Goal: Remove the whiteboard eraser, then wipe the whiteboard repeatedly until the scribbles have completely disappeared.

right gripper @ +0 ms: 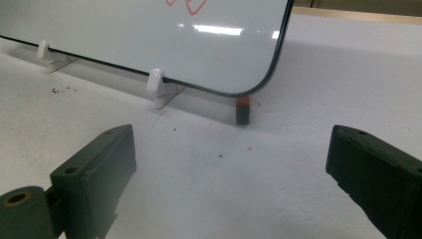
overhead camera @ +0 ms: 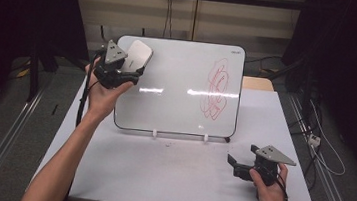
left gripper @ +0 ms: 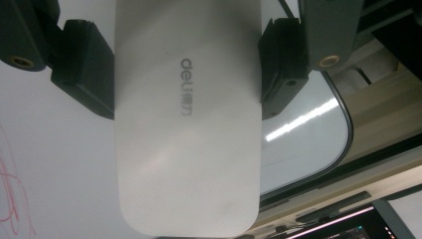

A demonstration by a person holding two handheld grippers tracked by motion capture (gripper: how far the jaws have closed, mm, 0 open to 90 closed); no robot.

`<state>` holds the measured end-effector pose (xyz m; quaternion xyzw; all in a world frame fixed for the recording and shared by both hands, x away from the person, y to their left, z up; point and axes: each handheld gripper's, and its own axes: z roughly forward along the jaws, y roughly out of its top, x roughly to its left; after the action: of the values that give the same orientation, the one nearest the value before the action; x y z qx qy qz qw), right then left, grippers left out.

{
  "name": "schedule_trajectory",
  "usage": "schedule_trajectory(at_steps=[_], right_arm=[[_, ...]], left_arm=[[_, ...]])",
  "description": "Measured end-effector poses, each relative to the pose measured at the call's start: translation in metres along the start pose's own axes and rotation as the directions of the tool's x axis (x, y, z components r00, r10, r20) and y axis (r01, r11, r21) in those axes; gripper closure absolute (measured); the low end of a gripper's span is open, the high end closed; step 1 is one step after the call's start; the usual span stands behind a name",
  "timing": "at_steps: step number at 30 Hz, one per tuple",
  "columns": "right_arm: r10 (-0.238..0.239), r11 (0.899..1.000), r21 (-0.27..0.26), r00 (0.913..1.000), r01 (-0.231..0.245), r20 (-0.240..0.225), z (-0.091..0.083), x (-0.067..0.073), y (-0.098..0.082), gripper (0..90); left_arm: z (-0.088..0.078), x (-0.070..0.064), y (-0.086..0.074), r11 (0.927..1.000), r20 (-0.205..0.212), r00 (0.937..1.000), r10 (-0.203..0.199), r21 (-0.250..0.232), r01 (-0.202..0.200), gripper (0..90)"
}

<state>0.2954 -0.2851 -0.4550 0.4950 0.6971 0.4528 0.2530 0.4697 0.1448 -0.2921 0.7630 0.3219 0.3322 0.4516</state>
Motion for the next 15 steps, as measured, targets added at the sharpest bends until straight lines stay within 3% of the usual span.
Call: schedule_trajectory(at_steps=[8,15], right_arm=[[-0.002,1.0,-0.003,1.0,0.002,-0.008,-0.001,0.001,0.0,5.4],[-0.003,1.0,-0.003,1.0,0.003,-0.007,-0.001,0.0,0.0,5.4]], left_arm=[[-0.006,-0.016,-0.001,0.9993,0.015,0.9998,0.011,-0.036,-0.011,31.3],[0.0,-0.03,0.005,0.9988,0.045,0.9988,0.022,-0.045,-0.02,31.3]])
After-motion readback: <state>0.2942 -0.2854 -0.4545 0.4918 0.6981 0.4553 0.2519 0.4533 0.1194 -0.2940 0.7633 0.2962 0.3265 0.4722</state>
